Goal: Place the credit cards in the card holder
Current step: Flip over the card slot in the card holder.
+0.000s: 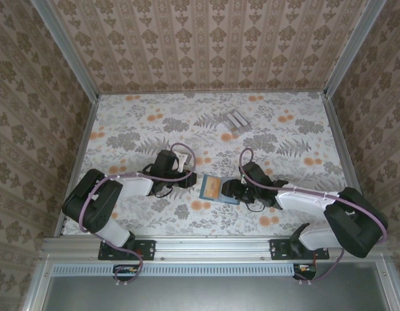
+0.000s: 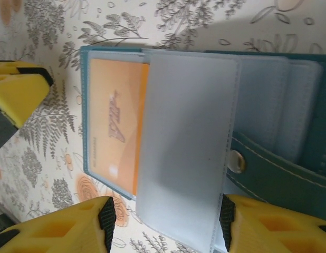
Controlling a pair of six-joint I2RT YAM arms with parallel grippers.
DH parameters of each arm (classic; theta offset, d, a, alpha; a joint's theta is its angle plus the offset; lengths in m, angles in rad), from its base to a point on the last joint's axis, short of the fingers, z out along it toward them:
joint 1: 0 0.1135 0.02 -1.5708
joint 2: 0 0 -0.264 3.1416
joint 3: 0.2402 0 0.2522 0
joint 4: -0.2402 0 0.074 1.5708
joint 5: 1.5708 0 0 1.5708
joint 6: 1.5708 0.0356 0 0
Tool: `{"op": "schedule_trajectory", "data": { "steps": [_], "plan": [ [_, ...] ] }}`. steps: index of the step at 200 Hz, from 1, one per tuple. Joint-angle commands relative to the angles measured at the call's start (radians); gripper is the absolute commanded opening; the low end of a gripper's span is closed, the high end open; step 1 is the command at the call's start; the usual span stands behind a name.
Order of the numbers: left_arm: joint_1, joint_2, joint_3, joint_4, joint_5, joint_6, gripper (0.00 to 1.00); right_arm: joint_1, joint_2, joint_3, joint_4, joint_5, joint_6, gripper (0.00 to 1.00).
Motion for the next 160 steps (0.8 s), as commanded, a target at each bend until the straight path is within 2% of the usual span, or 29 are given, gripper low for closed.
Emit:
{"op": "schedule_trajectory", "data": {
  "steps": [1, 62, 88, 124, 160],
  "plan": [
    [0.002, -0.006, 0.015, -0.010, 0.015, -0.005, 0.26, 0.013, 0.011, 0.064, 0.057, -0.038, 0.005, 0.57],
    [0.013, -0.042, -0.003, -0.010, 0.010, -0.012, 0.27, 0.056, 0.237, 0.218, 0.177, -0.109, 0.012, 0.56],
    [0.016, -0.071, -0.006, -0.044, -0.043, 0.006, 0.28, 0.083, 0.288, 0.270, 0.217, -0.102, 0.029, 0.55],
    [0.022, -0.098, -0.020, -0.047, -0.064, 0.004, 0.30, 0.077, 0.256, 0.313, 0.140, -0.072, 0.002, 0.55],
    [0.029, -0.094, -0.023, -0.026, -0.023, -0.014, 0.33, 0.041, 0.157, 0.387, -0.090, 0.039, -0.129, 0.57]
  ]
}}
